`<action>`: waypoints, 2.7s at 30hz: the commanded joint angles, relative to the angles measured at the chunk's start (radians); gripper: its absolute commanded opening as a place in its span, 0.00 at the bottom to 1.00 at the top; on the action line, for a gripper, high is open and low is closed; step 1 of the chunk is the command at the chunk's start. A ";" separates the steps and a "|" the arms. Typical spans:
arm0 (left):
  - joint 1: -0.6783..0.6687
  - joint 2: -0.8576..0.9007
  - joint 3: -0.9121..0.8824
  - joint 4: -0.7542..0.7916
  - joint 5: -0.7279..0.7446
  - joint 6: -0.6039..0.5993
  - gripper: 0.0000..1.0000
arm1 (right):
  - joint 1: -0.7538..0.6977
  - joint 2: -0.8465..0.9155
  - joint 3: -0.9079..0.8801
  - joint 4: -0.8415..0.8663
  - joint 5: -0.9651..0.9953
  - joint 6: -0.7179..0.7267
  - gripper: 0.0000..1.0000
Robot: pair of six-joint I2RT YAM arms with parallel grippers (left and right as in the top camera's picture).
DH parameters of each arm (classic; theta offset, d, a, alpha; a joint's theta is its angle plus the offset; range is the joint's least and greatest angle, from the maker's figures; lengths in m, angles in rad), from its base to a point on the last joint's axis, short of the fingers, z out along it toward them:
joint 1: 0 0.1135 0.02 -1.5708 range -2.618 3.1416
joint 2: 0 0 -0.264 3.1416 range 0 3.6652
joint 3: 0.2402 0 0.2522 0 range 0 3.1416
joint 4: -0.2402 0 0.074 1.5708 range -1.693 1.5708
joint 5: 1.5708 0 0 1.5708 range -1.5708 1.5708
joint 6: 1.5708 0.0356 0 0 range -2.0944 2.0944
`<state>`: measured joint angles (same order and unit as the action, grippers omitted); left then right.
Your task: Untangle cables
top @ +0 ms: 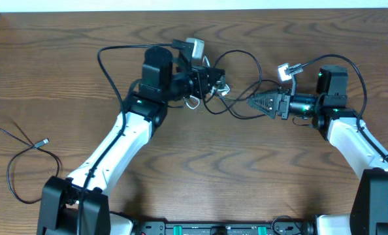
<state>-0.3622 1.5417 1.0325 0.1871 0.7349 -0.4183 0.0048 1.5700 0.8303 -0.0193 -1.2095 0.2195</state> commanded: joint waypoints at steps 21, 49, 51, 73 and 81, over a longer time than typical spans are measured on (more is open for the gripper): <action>-0.024 -0.006 0.006 0.016 0.013 0.044 0.08 | 0.023 -0.012 0.005 -0.003 -0.033 -0.007 0.70; -0.129 -0.006 0.006 -0.013 0.013 0.209 0.08 | 0.023 -0.012 0.005 0.012 -0.084 -0.003 0.67; -0.144 -0.006 0.006 -0.023 0.013 0.279 0.08 | 0.023 -0.012 0.005 0.012 -0.087 -0.003 0.66; -0.145 -0.006 0.006 -0.123 -0.209 0.411 0.08 | 0.023 -0.012 0.005 -0.026 -0.174 -0.003 0.69; -0.145 -0.006 0.006 -0.138 -0.284 0.411 0.08 | 0.032 -0.012 0.005 -0.048 -0.174 -0.003 0.69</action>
<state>-0.5060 1.5417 1.0325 0.0517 0.4915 -0.0246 0.0212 1.5700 0.8303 -0.0639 -1.3525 0.2199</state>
